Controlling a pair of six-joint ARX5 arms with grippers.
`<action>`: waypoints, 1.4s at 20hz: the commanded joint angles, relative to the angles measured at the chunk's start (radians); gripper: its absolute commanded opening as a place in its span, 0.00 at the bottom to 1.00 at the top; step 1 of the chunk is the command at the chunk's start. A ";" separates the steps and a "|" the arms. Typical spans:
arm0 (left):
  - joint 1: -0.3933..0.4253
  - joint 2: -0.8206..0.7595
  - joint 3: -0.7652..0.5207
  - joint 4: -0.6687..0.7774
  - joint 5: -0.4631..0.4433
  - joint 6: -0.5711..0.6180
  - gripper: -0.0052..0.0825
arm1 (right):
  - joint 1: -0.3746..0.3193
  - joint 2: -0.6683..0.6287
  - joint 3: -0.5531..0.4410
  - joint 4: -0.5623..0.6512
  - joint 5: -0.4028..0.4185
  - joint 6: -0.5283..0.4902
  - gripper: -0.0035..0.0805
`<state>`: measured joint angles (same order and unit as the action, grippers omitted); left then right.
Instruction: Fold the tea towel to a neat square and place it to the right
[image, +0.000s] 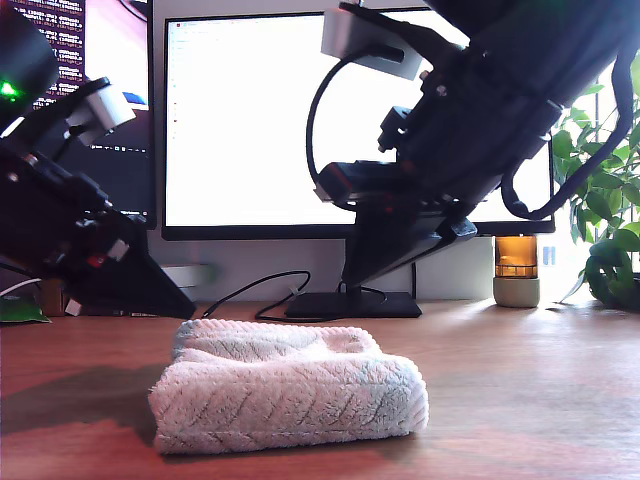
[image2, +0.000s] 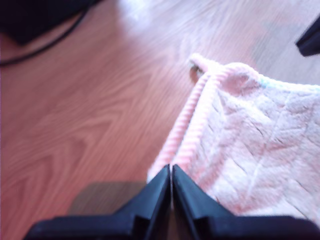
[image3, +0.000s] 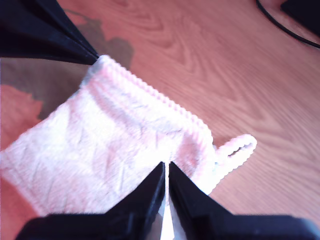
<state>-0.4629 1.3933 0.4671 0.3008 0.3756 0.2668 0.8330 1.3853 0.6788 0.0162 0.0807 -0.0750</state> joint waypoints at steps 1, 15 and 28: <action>0.005 0.060 -0.015 0.036 0.033 0.016 0.04 | 0.002 0.008 -0.003 0.039 -0.013 0.008 0.03; 0.002 0.210 -0.014 0.256 0.065 0.016 0.04 | -0.032 0.243 -0.003 0.188 -0.258 0.000 0.03; 0.002 -0.190 -0.014 0.000 0.060 -0.043 0.04 | -0.028 0.227 0.036 0.141 -0.407 -0.013 0.03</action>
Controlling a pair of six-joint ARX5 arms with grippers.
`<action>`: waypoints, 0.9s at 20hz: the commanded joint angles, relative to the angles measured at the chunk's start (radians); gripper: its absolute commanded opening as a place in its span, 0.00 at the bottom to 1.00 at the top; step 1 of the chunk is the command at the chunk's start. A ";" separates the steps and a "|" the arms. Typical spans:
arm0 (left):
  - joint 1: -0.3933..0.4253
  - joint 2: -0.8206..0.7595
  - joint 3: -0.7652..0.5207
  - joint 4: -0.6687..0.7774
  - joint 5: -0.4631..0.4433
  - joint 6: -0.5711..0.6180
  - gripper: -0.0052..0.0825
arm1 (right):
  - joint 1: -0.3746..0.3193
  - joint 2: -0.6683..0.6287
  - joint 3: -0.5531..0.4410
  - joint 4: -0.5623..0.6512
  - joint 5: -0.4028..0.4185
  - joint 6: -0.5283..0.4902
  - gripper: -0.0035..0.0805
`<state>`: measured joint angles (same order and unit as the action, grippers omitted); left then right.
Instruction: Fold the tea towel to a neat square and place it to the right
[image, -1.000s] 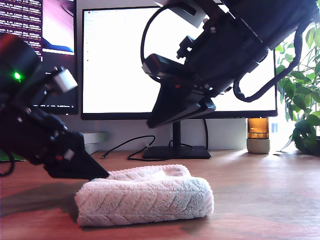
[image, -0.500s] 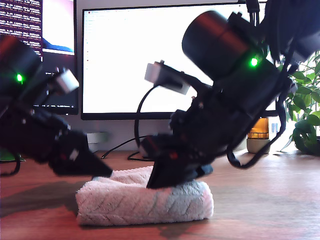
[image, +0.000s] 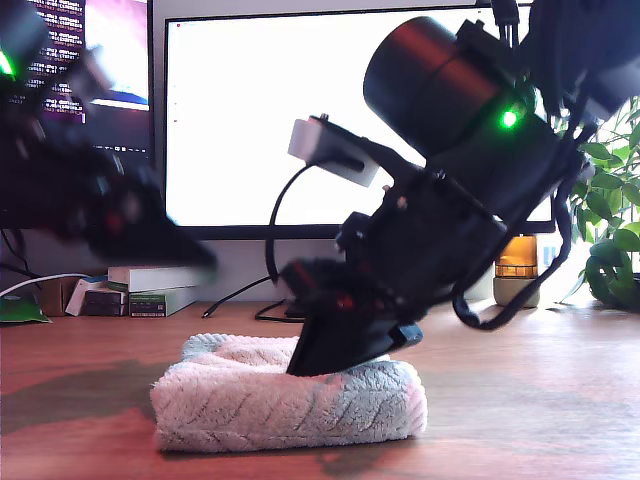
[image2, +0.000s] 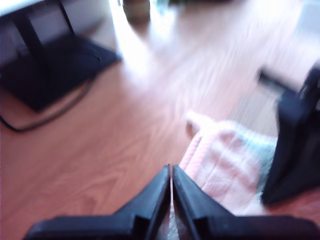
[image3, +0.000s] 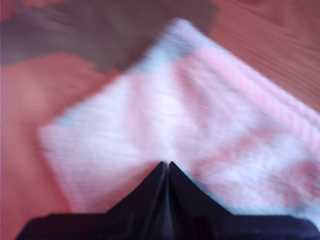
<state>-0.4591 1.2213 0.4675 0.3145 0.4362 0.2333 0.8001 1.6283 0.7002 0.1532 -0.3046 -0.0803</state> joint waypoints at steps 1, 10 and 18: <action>-0.002 -0.049 -0.014 -0.040 -0.004 -0.011 0.04 | 0.004 -0.017 0.024 0.003 -0.085 -0.026 0.03; -0.033 -0.207 -0.014 -0.206 0.004 -0.033 0.04 | -0.144 0.002 0.208 -0.270 -0.328 -0.337 0.03; -0.053 -0.229 -0.014 -0.225 0.004 -0.035 0.04 | -0.192 0.138 0.338 -0.393 -0.446 -0.445 0.03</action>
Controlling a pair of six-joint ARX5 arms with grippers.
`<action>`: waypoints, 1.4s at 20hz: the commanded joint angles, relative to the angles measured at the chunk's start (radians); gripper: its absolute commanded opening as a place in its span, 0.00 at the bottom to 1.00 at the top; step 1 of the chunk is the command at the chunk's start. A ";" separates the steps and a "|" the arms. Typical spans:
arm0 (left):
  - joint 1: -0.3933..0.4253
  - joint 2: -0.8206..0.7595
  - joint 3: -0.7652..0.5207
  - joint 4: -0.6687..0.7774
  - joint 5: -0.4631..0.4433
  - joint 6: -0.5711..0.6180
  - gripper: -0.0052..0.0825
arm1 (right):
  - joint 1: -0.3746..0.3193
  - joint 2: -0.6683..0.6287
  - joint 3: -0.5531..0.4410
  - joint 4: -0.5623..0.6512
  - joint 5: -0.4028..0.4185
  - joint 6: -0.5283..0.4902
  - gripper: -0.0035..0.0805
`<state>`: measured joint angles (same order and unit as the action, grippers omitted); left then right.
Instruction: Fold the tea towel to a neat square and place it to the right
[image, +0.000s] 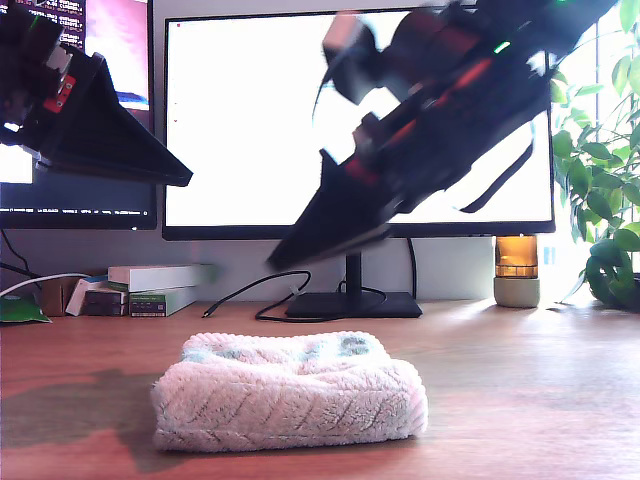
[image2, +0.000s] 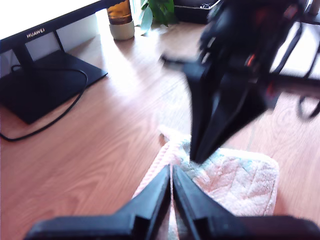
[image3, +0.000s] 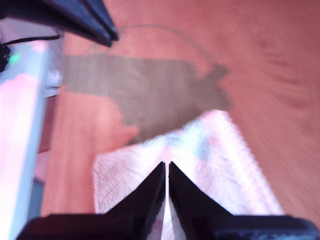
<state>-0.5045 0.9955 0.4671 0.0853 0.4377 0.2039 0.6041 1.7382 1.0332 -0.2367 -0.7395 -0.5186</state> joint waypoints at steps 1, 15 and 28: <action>-0.009 -0.003 -0.014 -0.003 0.003 -0.006 0.04 | 0.005 0.053 0.020 -0.016 -0.019 -0.007 0.03; -0.011 -0.003 -0.014 -0.016 -0.001 -0.002 0.04 | 0.016 0.233 0.041 -0.062 0.128 -0.026 0.03; -0.011 -0.003 -0.014 -0.063 -0.056 0.032 0.04 | -0.038 0.232 0.022 -0.082 0.693 0.573 0.03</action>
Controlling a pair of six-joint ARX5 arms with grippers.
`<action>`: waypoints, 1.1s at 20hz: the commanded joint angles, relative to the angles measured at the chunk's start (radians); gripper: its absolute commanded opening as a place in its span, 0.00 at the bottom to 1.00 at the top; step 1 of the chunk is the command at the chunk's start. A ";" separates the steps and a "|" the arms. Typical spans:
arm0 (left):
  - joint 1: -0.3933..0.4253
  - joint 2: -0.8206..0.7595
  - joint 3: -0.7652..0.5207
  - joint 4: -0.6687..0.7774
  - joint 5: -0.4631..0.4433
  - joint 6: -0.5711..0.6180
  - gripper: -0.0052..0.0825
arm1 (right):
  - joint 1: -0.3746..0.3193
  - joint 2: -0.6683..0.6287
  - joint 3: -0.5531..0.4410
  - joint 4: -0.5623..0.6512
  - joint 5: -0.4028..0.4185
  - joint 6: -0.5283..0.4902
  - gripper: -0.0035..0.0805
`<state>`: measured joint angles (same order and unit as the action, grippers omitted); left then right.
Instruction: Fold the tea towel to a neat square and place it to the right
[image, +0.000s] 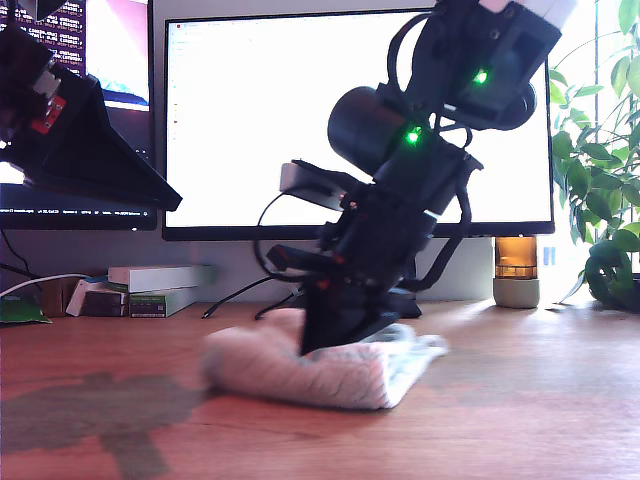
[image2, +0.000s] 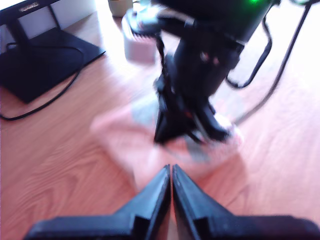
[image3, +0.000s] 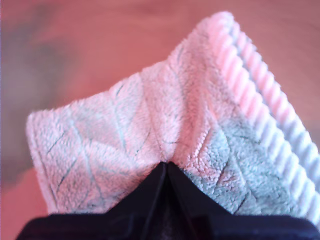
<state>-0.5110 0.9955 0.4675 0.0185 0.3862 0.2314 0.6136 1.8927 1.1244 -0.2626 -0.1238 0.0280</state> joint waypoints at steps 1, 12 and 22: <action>-0.004 -0.003 -0.014 0.004 -0.007 0.005 0.04 | -0.058 0.077 -0.079 -0.074 0.104 0.088 0.03; -0.004 -0.003 -0.014 0.004 -0.055 0.004 0.04 | -0.129 -0.068 -0.367 -0.024 0.207 0.283 0.03; -0.004 -0.003 -0.014 0.005 -0.055 0.001 0.04 | -0.185 -0.332 -0.575 -0.145 0.249 0.497 0.03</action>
<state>-0.5110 0.9955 0.4671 0.0185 0.3317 0.2340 0.4389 1.4879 0.6685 -0.2829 0.1066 0.4999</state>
